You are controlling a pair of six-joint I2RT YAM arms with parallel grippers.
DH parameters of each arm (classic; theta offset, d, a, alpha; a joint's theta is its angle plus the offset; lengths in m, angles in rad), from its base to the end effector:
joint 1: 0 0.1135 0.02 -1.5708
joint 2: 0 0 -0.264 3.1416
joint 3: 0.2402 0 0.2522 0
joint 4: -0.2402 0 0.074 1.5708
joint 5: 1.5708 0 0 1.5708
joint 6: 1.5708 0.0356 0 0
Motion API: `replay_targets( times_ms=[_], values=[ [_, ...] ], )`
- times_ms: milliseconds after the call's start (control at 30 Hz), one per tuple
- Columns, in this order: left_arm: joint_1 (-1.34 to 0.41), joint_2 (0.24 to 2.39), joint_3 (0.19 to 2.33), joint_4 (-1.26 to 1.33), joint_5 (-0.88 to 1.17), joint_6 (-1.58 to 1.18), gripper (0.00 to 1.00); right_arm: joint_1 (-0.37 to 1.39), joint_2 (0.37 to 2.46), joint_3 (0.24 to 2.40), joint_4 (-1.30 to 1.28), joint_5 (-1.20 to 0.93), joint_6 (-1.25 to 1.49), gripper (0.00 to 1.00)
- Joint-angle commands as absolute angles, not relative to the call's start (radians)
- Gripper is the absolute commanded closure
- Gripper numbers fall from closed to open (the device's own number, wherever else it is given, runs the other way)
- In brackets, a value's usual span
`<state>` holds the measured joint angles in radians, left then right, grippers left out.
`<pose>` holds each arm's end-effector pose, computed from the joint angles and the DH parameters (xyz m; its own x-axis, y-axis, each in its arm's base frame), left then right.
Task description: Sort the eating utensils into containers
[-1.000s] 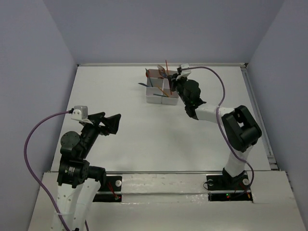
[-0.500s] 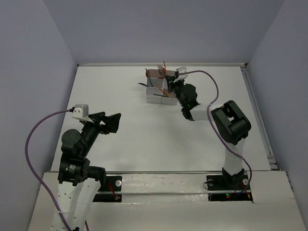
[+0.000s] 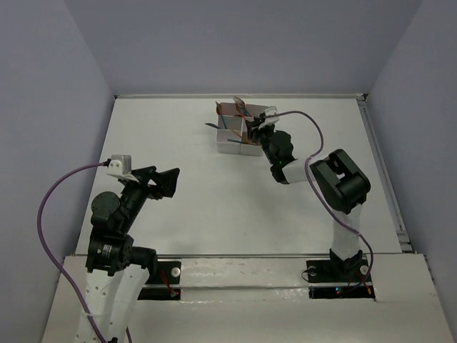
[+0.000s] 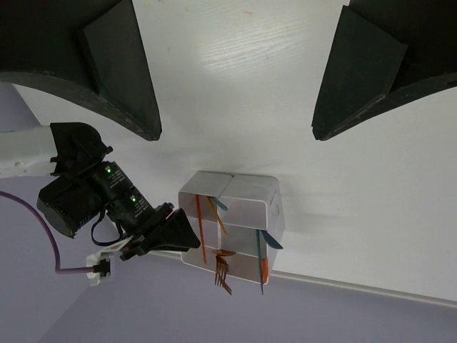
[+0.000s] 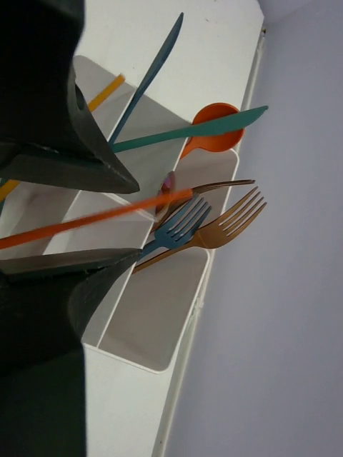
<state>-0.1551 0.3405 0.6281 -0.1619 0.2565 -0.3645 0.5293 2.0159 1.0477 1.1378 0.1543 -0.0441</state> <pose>0.0941 -0.0238 0.3423 -0.0262 -0.3449 -0.9383 0.4161 0.8497 -0.3239 0.3735 0.2122 0.2024 0.1618 0.0442 -0.9858 -0.3614 0.9323 -0.0175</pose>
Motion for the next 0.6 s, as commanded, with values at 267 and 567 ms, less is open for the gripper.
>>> replay_targets(
  times_ms=[267, 567],
  values=[
    [-0.141, 0.337, 0.618, -0.117, 0.267, -0.356, 0.01, 0.549, 1.754, 0.905, 1.218, 0.179, -0.014, 0.29],
    [-0.132, 0.314, 0.621, -0.115, 0.261, -0.357, 0.01, 0.617, 1.399, 0.671, 0.985, 0.273, 0.268, 0.00]
  ],
)
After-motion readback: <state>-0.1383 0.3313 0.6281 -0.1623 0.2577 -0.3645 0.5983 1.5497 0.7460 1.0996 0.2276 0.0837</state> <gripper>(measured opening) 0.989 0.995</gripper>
